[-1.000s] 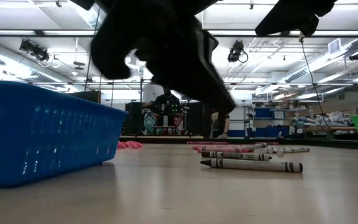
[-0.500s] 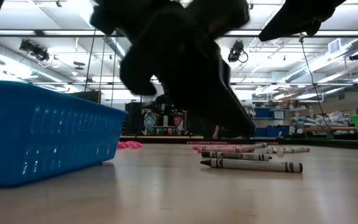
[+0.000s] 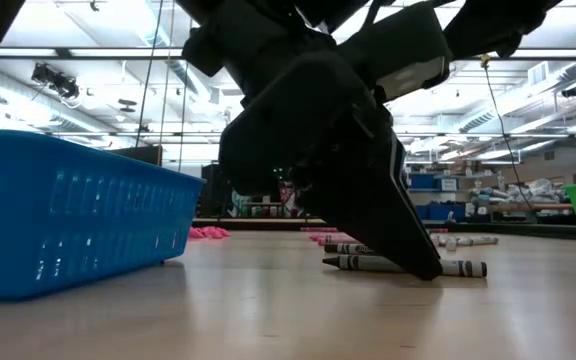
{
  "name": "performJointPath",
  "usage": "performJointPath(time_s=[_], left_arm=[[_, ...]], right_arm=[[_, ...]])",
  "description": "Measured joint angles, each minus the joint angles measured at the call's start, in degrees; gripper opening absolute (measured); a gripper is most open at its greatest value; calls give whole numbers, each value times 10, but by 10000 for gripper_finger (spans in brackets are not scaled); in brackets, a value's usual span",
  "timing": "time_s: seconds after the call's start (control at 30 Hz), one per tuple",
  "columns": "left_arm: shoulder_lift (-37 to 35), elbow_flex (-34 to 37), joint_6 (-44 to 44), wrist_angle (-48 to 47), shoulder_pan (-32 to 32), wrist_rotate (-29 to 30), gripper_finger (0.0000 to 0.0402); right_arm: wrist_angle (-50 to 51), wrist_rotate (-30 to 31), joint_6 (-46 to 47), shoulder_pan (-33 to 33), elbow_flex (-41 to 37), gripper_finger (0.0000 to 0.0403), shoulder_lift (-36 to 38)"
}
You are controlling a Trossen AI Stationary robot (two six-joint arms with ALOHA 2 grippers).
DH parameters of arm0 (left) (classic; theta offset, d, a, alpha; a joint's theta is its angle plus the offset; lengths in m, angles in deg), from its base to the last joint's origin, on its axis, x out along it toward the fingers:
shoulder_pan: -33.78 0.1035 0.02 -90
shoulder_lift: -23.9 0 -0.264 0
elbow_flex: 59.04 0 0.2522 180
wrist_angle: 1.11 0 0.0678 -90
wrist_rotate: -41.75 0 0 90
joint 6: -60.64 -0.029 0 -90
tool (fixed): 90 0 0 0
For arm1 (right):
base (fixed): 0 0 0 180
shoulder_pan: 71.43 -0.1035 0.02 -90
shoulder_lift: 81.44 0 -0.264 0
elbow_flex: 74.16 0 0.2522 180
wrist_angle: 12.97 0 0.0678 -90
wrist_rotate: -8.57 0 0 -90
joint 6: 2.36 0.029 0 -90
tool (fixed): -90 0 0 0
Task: Sort crayons
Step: Put the black crayon into the green bin
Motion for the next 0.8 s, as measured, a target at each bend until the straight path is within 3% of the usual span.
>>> performJointPath(time_s=[0.27, 0.8], left_arm=[[1, 0, -3, -12, 15, -26, 14], [-36, -20, -76, -8, 69, 21, 13]], right_arm=[[38, 24, 57, -32, 0, 34, 0], [166, 75, 119, -73, 0, 9, 4]])
